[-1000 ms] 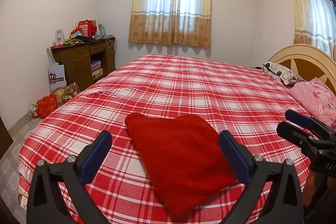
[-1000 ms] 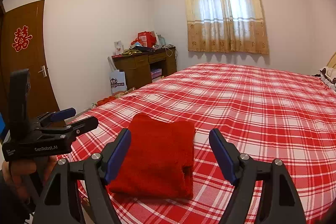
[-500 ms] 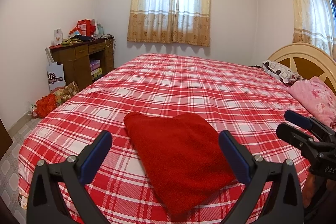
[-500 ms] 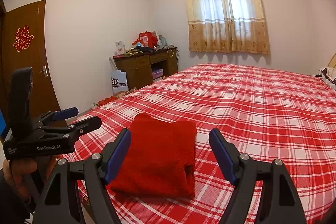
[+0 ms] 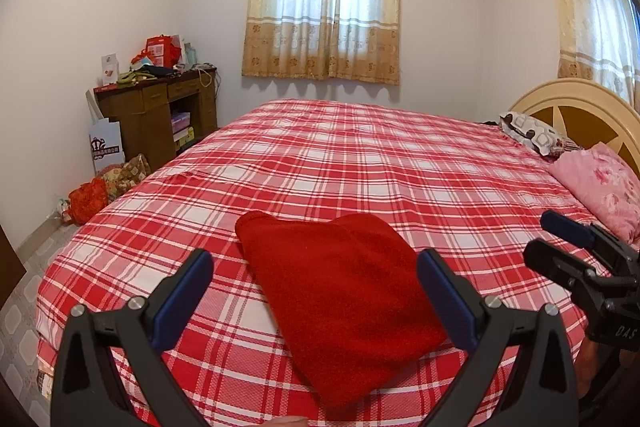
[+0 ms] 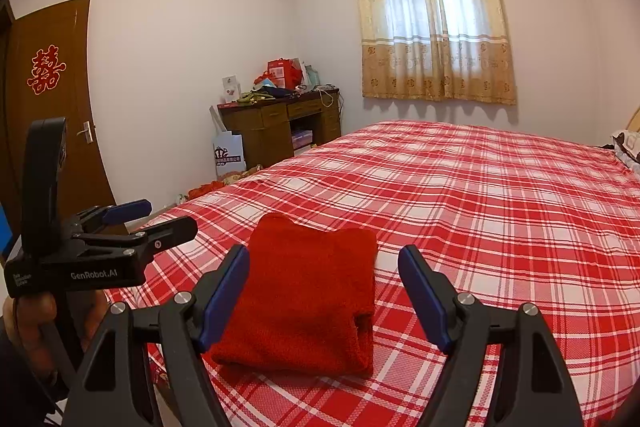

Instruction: Fold small clothes

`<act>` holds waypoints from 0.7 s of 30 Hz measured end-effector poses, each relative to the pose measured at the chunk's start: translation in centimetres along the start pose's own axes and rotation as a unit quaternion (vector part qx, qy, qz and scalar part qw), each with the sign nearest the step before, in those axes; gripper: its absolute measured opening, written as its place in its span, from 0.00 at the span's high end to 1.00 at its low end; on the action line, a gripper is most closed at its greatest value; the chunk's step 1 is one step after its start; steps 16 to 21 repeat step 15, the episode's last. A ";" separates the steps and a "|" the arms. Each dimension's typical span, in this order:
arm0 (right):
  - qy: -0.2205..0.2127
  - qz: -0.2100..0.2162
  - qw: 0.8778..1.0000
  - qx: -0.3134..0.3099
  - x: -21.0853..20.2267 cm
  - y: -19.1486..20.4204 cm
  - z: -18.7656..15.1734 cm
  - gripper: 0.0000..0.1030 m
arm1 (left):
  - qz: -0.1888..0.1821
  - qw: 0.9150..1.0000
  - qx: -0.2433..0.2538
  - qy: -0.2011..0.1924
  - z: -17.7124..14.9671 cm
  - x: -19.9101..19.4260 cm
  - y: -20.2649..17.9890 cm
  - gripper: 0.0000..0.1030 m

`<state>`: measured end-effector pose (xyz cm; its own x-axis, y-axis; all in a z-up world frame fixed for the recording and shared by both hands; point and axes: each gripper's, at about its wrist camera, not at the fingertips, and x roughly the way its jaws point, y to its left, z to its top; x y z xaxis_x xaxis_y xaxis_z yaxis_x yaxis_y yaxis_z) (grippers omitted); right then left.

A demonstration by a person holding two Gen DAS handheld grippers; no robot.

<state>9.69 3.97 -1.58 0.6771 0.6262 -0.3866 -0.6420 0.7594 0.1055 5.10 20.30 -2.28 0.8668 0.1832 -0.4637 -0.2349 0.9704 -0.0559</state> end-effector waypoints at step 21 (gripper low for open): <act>0.011 0.010 1.000 -0.022 0.3 0.4 -0.7 0.25 | 0.030 1.000 -0.003 0.009 -0.3 0.7 0.7 0.00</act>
